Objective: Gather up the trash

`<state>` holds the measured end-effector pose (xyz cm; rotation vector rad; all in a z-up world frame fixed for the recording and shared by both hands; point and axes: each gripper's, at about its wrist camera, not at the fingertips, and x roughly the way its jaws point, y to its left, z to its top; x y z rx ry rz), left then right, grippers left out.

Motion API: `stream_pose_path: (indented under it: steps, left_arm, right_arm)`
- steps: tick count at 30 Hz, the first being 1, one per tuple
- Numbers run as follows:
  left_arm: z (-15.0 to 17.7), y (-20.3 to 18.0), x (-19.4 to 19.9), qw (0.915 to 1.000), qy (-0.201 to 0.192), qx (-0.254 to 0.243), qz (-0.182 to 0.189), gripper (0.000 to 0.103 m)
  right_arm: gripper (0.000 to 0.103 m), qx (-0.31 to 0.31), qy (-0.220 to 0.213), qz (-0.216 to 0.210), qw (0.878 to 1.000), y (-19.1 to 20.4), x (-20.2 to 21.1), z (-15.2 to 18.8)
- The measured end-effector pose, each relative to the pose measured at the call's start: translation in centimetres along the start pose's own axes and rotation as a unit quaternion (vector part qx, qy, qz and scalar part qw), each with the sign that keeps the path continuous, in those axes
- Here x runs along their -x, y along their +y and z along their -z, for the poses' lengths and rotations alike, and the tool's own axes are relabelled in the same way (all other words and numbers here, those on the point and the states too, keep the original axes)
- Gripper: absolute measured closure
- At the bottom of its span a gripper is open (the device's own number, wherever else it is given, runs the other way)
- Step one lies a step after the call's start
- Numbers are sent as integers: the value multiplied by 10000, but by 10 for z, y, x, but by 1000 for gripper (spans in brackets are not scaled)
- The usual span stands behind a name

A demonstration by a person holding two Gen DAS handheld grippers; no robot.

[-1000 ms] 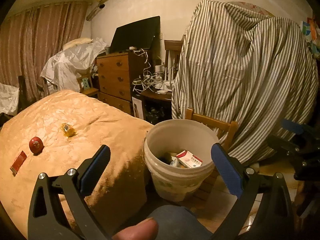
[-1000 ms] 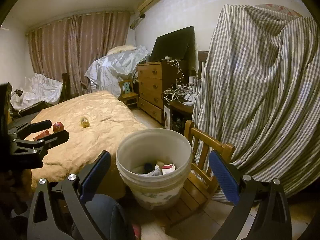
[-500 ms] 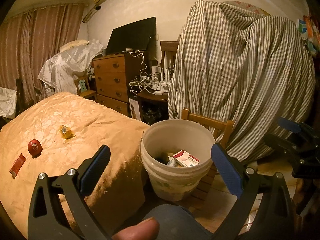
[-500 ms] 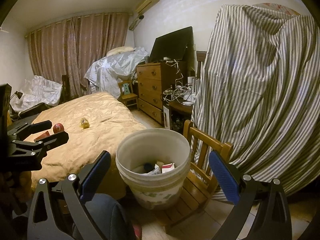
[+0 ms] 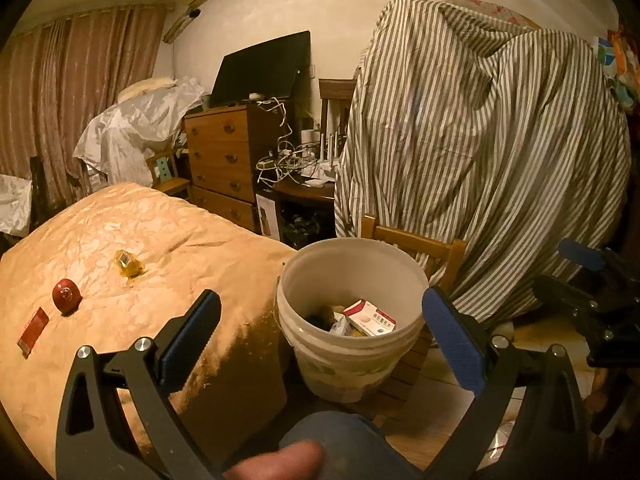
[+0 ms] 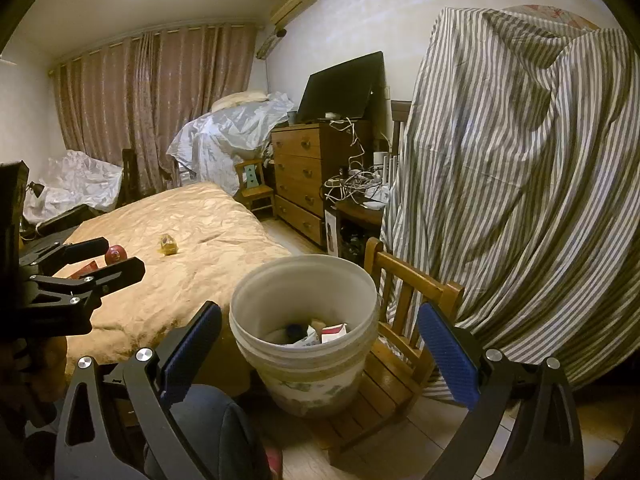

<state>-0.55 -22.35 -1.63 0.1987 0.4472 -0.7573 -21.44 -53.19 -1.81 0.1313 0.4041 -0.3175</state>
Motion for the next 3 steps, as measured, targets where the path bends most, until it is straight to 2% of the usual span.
stream_pose_path:
  steps: [3]
  left_arm:
    - [2, 1, -2, 10000, 56, -19, -38, 6]
  right_arm:
    - [5, 1, 13, -8, 10000, 0, 0, 0]
